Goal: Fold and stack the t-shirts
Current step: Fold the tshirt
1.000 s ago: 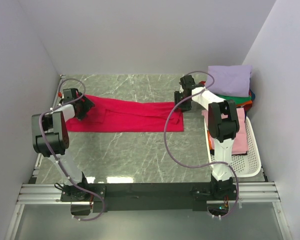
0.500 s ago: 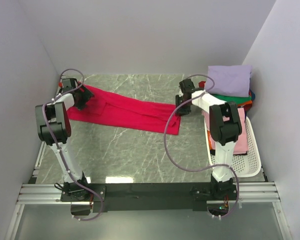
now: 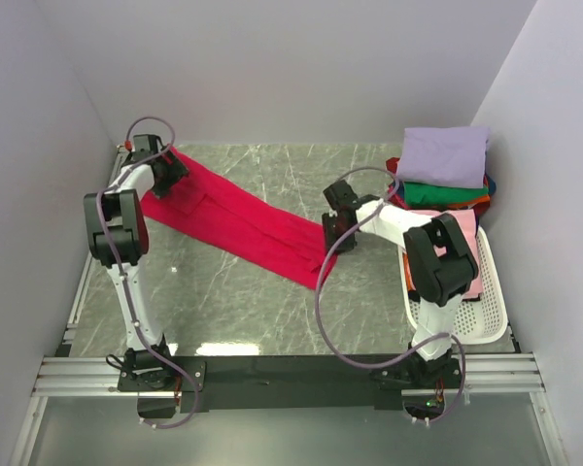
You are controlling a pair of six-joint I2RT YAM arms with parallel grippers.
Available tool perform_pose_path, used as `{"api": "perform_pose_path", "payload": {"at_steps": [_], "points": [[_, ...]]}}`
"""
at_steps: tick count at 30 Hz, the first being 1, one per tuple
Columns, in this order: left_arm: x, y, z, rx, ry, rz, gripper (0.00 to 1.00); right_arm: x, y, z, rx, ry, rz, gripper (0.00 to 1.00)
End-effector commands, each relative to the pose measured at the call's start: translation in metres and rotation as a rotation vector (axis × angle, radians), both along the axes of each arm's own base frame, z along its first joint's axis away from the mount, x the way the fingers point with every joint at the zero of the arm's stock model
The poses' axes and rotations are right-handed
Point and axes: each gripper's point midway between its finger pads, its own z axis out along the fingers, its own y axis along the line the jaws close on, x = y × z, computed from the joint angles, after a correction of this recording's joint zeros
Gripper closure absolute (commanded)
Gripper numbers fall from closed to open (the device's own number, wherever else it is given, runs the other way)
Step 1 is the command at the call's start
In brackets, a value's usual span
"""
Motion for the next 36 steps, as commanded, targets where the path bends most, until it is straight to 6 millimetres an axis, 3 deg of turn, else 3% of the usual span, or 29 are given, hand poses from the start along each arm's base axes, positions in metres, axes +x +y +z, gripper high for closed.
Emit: {"api": "perform_pose_path", "payload": {"at_steps": [1, 7, 11, 12, 14, 18, 21, 25, 26, 29, 31, 36], "points": [[0.006, -0.021, -0.008, 0.061, 0.035, -0.058, 0.18, -0.044, 0.002, -0.007, -0.033, 0.076, -0.007, 0.58], [0.022, -0.073, -0.006, 0.07, 0.008, -0.155, 0.18, -0.078, 0.019, -0.007, 0.028, 0.085, 0.016, 0.53], [0.035, -0.119, -0.008, 0.077, -0.019, -0.238, 0.17, -0.102, 0.045, -0.002, 0.125, 0.088, 0.081, 0.48], [0.042, -0.135, 0.0, 0.079, -0.048, -0.263, 0.17, -0.112, 0.051, -0.002, 0.162, 0.113, 0.099, 0.47], [0.048, -0.151, 0.0, 0.081, -0.068, -0.289, 0.17, -0.12, 0.064, 0.005, 0.212, 0.109, 0.137, 0.46], [0.063, -0.188, 0.033, 0.085, -0.168, -0.361, 0.16, -0.136, 0.086, 0.025, 0.259, 0.096, 0.223, 0.45], [0.067, -0.197, 0.067, 0.107, -0.237, -0.379, 0.16, -0.129, 0.088, 0.053, 0.257, 0.026, 0.246, 0.44], [0.066, -0.171, 0.12, 0.201, -0.321, -0.298, 0.15, -0.104, 0.084, 0.104, 0.237, -0.146, 0.259, 0.41], [0.063, -0.164, 0.146, 0.216, -0.361, -0.279, 0.14, -0.099, 0.083, 0.111, 0.228, -0.174, 0.263, 0.4], [0.053, -0.139, 0.161, 0.246, -0.357, -0.226, 0.13, -0.071, 0.081, 0.129, 0.223, -0.26, 0.262, 0.37], [0.047, -0.119, 0.153, 0.237, -0.303, -0.192, 0.13, -0.053, 0.08, 0.126, 0.216, -0.277, 0.263, 0.37], [0.029, -0.083, 0.093, 0.187, -0.143, -0.168, 0.14, -0.01, 0.082, 0.116, 0.268, -0.311, 0.281, 0.37]]}}
